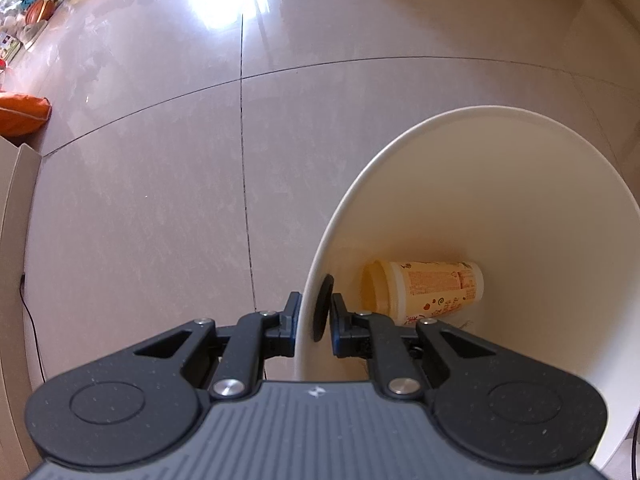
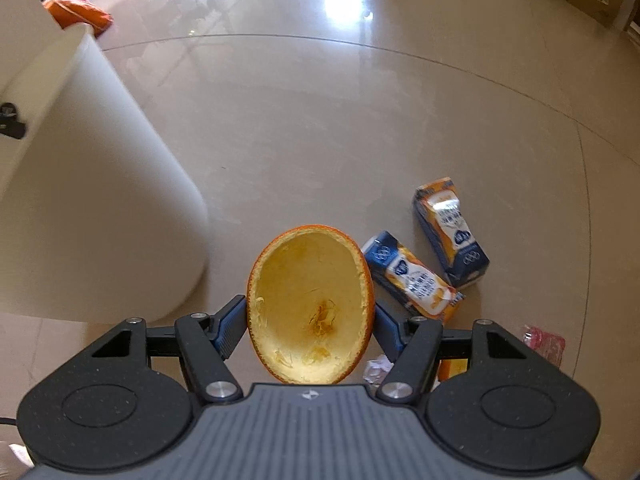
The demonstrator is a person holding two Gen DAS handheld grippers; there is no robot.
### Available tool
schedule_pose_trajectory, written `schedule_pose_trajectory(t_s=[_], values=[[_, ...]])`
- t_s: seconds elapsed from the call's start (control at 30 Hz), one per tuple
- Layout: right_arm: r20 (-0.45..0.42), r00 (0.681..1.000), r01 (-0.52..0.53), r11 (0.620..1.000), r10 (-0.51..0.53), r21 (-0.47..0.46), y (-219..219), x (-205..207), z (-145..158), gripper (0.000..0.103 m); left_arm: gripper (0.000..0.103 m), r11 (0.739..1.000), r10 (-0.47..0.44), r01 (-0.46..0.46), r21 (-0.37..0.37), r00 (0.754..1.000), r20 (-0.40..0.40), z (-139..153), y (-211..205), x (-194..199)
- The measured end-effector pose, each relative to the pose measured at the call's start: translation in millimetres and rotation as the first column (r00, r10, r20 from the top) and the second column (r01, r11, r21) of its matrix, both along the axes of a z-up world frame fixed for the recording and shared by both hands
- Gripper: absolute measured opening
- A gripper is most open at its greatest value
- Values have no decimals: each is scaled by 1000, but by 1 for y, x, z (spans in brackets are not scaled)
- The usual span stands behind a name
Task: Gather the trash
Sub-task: 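Carry the orange peel over the bin and open the right tool, then move the right tool to the crumpled white paper and grasp it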
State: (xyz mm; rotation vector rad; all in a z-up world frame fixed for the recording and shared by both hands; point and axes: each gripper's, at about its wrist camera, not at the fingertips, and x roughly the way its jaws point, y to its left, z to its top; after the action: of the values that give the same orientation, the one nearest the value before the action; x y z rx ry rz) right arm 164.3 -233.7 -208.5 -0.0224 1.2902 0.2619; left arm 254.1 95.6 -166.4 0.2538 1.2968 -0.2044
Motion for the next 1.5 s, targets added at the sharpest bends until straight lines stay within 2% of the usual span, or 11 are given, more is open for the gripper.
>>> schedule_pose_trajectory(t_s=[0.23,0.57,0.93,1.07,1.23,1.37,1.5], values=[[32,999,-42,998,41,39,14,-2,35,71,13,999,-31,31,14,999,22,1,-2,-1],[64,992,-115,992,111,58,39,-3,92,71,12,999,-33,33,-10,999,32,6,-1,3],[116,969,-230,968,218,101,105,16,159,71,12,999,-38,39,-20,999,26,8,2,5],[131,953,-286,952,272,105,144,19,161,71,12,999,-50,51,-11,998,33,6,-1,3],[107,940,-333,939,324,84,182,21,144,76,12,998,-59,59,-7,998,38,3,-3,1],[99,943,-328,939,318,105,178,21,139,80,12,998,-69,69,1,996,52,3,-6,-2],[100,962,-266,957,256,111,159,27,137,84,12,997,-71,71,0,996,60,2,-6,-5]])
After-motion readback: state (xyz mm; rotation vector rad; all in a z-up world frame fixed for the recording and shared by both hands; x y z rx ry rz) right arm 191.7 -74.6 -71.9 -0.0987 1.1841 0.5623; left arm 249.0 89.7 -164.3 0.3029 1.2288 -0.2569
